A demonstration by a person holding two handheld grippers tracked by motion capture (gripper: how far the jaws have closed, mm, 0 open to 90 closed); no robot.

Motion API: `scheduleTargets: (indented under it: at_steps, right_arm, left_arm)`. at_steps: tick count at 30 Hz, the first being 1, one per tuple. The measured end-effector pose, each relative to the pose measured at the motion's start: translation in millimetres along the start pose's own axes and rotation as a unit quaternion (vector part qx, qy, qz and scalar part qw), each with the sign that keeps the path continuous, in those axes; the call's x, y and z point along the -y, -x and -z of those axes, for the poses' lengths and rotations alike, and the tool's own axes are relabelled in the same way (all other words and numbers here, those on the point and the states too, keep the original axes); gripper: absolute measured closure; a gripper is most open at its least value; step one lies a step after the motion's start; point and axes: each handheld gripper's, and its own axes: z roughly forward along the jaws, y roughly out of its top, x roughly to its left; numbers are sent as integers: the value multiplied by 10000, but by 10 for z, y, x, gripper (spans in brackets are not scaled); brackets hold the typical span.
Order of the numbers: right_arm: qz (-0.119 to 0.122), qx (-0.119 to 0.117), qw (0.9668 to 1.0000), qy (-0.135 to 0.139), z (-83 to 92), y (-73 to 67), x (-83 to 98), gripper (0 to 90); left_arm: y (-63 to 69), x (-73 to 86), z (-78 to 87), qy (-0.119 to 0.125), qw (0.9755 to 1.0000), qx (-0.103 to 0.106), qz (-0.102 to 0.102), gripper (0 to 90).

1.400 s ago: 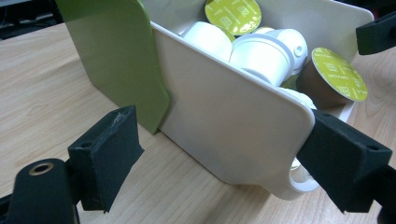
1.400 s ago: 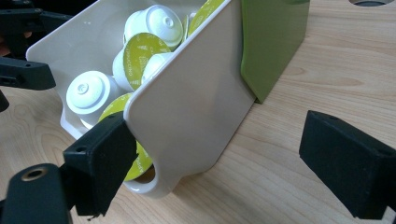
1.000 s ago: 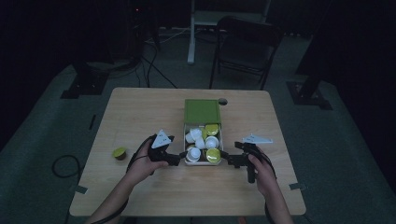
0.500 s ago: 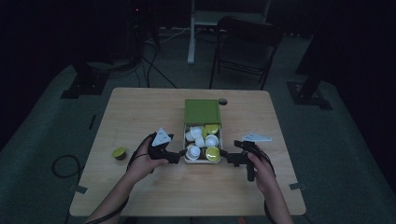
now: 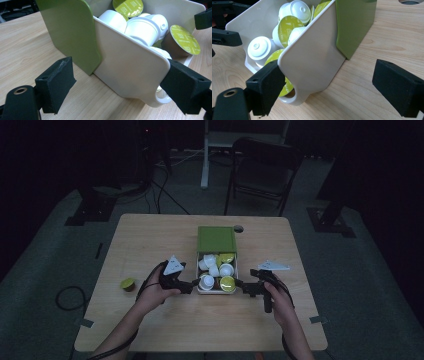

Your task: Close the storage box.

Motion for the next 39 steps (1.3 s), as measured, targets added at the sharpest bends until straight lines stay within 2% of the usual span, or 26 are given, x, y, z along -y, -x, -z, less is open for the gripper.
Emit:
scheduleTargets:
  at_steps: [7,15,20,39]
  right_arm:
    - [37,-6,10000,-17,-12,13,-16,109]
    - [30,-3,10000,-42,-31,26,-34,109]
    - [34,40,10000,-63,-42,44,-57,109]
    - [27,57,9999,-95,-118,90,-119,109]
  left_arm:
    - [-18,8,-11,29,10000,12,67,141]
    - [-33,-8,-25,25,10000,-68,40,141]
    - [-48,-12,-48,23,10000,-18,59,141]
    - [-147,-45,-114,27,9999,-103,81,121]
